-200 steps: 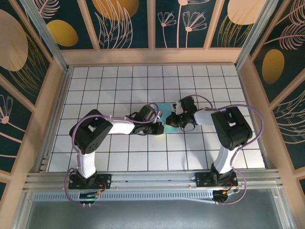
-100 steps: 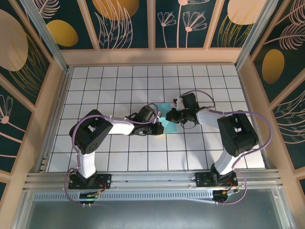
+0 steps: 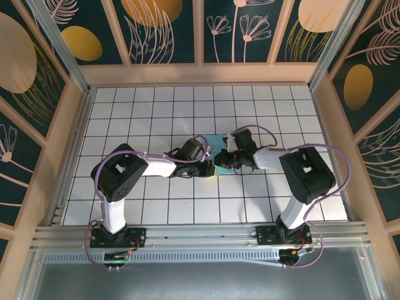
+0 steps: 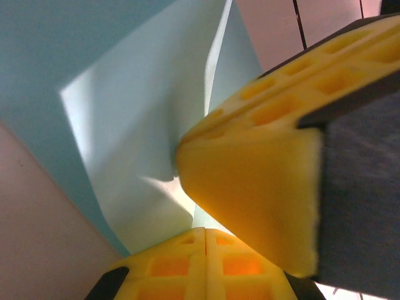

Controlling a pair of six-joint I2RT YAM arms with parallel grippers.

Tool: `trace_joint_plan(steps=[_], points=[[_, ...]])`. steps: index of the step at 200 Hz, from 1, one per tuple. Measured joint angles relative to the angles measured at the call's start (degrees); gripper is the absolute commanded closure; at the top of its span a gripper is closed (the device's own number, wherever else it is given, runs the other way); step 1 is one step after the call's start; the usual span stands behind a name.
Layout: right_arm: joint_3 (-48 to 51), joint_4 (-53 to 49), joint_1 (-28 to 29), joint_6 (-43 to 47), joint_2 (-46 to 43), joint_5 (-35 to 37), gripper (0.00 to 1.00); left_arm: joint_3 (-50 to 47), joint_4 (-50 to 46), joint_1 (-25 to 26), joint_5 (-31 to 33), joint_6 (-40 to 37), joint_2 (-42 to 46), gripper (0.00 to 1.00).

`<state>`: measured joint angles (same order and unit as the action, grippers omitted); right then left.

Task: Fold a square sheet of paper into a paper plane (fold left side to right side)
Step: Fold the triangle a second time at the center of the table.

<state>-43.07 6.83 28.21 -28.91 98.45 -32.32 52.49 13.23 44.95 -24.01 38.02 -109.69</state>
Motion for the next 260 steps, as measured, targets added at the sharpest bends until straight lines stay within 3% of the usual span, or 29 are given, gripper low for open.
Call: trace_joint_plan(steps=[144,260], points=[[-4.57,-4.98,-0.35,3.39,3.87,2.56,1.0,-1.14,2.23,0.15,0.98,0.72,0.11,1.0],[-8.22,-5.9,-7.93,6.19,6.27,3.58,1.0,-1.73,3.41,0.17,1.09,0.9,0.2,1.0]])
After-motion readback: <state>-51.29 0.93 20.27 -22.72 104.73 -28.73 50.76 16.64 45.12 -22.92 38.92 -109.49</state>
